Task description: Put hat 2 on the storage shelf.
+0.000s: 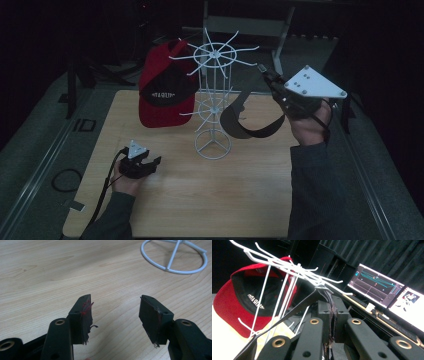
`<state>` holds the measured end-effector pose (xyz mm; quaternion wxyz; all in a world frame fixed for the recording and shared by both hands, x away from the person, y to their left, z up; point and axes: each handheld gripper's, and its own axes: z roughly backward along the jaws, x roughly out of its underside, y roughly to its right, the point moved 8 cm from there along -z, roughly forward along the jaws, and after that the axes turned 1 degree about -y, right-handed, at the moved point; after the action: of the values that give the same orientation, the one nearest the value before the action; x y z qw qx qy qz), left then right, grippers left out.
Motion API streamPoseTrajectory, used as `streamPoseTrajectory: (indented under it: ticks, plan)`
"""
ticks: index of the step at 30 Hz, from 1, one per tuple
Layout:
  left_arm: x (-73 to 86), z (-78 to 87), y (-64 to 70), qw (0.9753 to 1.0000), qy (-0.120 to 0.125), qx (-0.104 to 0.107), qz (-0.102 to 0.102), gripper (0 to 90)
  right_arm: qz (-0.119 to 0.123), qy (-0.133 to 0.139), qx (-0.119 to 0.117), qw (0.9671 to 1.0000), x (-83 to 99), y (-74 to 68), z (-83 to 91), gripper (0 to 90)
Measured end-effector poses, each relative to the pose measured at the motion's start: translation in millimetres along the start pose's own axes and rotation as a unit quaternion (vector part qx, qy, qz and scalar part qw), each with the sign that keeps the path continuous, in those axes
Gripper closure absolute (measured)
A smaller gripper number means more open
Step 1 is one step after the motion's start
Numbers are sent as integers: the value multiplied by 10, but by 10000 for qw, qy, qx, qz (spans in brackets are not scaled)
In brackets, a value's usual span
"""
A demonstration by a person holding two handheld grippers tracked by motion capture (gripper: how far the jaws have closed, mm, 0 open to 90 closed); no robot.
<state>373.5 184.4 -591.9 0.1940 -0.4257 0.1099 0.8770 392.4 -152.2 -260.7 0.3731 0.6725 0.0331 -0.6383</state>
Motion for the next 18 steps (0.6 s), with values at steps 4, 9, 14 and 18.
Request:
streamPoseTrajectory:
  ticks: [4, 9, 14, 18]
  plan:
    - [0, 0, 1, 10000, -1, 9, 8, 443, 21, 35, 17, 10000, -49, 14, 6, 876]
    - [-1, -1, 3, 10000, -3, 22, 20, 448, -5, 94, 68, 9999, -96, 50, -1, 876]
    - [0, -4, 6, 10000, 0, 32, 23, 448, 10, 147, 109, 9998, -144, 71, 3, 876]
    - [0, 1, 3, 10000, -8, 21, 13, 448, 18, 141, 132, 9998, -167, 91, -16, 876]
